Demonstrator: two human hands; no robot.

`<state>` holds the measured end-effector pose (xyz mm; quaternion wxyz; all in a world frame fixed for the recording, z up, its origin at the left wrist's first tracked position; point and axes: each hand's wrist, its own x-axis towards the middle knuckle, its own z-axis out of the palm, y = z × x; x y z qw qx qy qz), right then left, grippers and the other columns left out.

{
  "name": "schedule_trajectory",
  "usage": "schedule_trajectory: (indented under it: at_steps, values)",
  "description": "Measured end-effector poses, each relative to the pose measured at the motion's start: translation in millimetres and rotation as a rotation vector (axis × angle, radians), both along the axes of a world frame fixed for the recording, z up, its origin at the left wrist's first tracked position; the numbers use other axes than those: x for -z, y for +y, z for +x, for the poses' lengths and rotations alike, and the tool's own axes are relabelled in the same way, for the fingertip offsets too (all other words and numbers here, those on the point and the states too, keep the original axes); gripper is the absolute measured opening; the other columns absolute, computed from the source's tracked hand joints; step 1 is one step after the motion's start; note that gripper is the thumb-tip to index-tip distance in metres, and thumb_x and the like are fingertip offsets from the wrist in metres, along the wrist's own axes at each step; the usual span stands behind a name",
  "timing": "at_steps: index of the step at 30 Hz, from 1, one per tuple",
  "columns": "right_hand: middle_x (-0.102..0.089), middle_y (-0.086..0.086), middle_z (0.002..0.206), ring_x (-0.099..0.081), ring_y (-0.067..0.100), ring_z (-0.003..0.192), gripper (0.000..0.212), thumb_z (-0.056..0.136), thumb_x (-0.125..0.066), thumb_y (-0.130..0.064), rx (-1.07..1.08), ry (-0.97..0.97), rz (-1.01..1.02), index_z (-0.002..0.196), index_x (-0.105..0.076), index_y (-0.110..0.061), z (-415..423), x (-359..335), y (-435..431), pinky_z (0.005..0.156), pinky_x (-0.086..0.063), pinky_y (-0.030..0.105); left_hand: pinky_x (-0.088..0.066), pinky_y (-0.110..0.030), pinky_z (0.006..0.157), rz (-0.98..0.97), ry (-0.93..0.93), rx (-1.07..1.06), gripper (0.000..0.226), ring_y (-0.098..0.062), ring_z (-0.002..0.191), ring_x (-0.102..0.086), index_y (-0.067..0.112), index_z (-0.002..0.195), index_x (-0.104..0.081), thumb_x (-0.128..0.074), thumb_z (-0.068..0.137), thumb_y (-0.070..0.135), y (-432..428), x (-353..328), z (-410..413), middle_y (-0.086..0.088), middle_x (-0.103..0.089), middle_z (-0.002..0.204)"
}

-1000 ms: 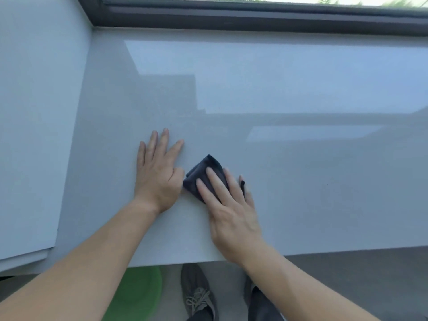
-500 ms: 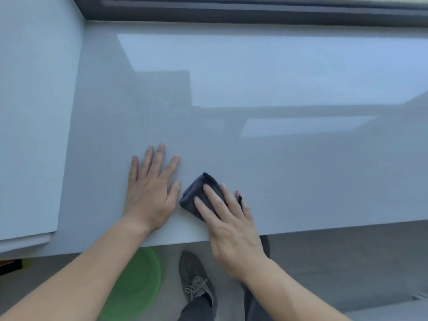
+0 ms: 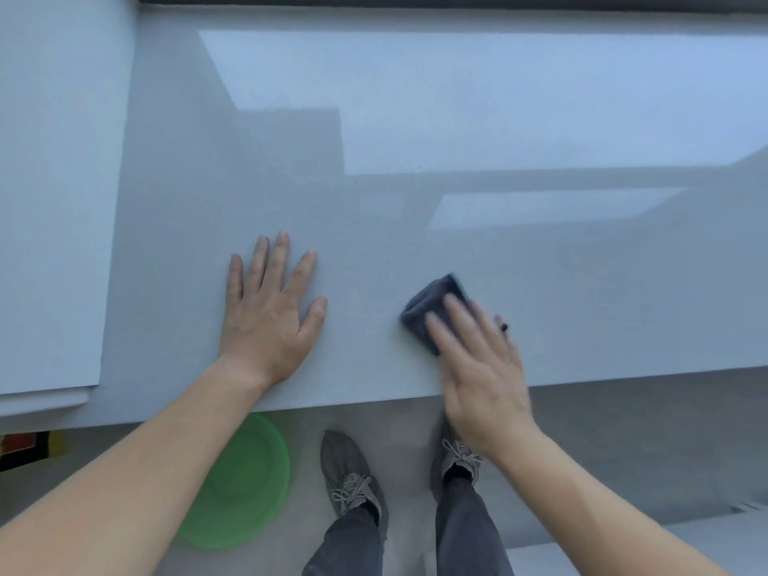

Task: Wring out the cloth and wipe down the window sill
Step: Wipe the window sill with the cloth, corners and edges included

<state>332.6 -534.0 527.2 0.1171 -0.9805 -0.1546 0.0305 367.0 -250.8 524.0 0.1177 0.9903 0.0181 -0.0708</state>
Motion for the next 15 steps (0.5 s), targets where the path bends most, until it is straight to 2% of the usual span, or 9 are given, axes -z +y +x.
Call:
schedule_trajectory:
  at_steps: [2,3,4,8,10,11,13,15]
  values:
    - [-0.031,0.001,0.160,-0.025,0.031,0.148,0.061,0.086,-0.050,-0.013,0.269,-0.026,0.055,0.146,-0.045,-0.023,13.1,-0.3,-15.3,0.112,-0.029,0.059,0.009,-0.046,0.122,-0.040,-0.006,-0.032,0.071,-0.020,0.153,0.006,0.024,0.155,-0.025,-0.027,0.090,0.053,-2.7,-2.6,1.2,-0.006,-0.006,0.167]
    - [-0.031,0.002,0.160,-0.025,0.032,0.147,0.061,0.086,-0.047,-0.014,0.331,-0.038,0.064,0.147,-0.044,-0.022,12.5,-1.7,-12.6,0.112,-0.028,0.059,0.009,-0.047,0.122,-0.058,-0.026,-0.053,0.070,-0.022,0.153,0.002,0.021,0.153,-0.030,-0.030,0.090,0.050,-6.6,-3.8,1.7,-0.008,-0.010,0.166]
    - [-0.031,0.002,0.160,-0.025,0.033,0.147,0.062,0.085,-0.044,-0.014,0.315,-0.048,0.051,0.147,-0.044,-0.022,6.6,-2.2,-6.0,0.113,-0.027,0.058,0.008,-0.047,0.122,-0.070,-0.049,-0.065,0.068,-0.024,0.153,-0.002,0.019,0.151,-0.033,-0.033,0.089,0.045,-12.8,-4.8,2.5,-0.011,-0.013,0.165]
    - [-0.028,-0.002,0.161,-0.021,0.030,0.150,0.063,0.087,-0.053,-0.016,-0.113,-0.015,-0.005,0.147,-0.043,-0.026,-24.8,-4.6,2.8,0.115,-0.025,0.054,0.005,-0.048,0.123,-0.116,-0.092,-0.014,0.066,-0.027,0.153,-0.007,0.016,0.151,-0.035,-0.036,0.089,0.039,-50.8,-6.2,12.0,-0.014,-0.017,0.164]
    - [-0.029,-0.002,0.161,-0.023,0.028,0.149,0.060,0.088,-0.053,-0.017,-0.150,-0.013,-0.004,0.147,-0.044,-0.026,-5.0,-2.6,-22.1,0.114,-0.027,0.055,0.005,-0.047,0.123,-0.128,-0.089,0.019,0.066,-0.026,0.153,-0.005,0.018,0.152,-0.032,-0.034,0.090,0.041,-66.7,-5.6,18.5,-0.012,-0.014,0.165]
    - [-0.031,-0.001,0.160,-0.026,0.029,0.148,0.059,0.088,-0.051,-0.017,-0.081,-0.025,-0.005,0.146,-0.046,-0.025,8.8,0.1,-35.8,0.113,-0.029,0.056,0.006,-0.046,0.123,-0.132,-0.080,0.021,0.066,-0.025,0.153,-0.004,0.019,0.152,-0.032,-0.033,0.090,0.042,-71.8,-4.9,20.6,-0.012,-0.013,0.165]
    - [-0.033,0.002,0.159,-0.029,0.031,0.146,0.056,0.089,-0.046,-0.017,0.208,-0.044,0.030,0.145,-0.047,-0.022,37.5,0.7,-59.4,0.110,-0.031,0.060,0.008,-0.044,0.123,-0.141,-0.050,-0.003,0.066,-0.022,0.153,-0.002,0.020,0.152,-0.032,-0.035,0.090,0.043,-77.4,-3.5,22.1,-0.010,-0.012,0.166]
    - [-0.030,0.001,0.160,-0.025,0.031,0.147,0.057,0.090,-0.039,-0.019,0.430,-0.025,0.072,0.147,-0.044,-0.022,47.2,-1.2,-58.0,0.112,-0.028,0.061,0.006,-0.043,0.123,-0.149,-0.058,-0.037,0.065,-0.022,0.153,-0.006,0.019,0.149,-0.037,-0.039,0.089,0.042,-78.6,-2.7,22.7,-0.010,-0.017,0.164]
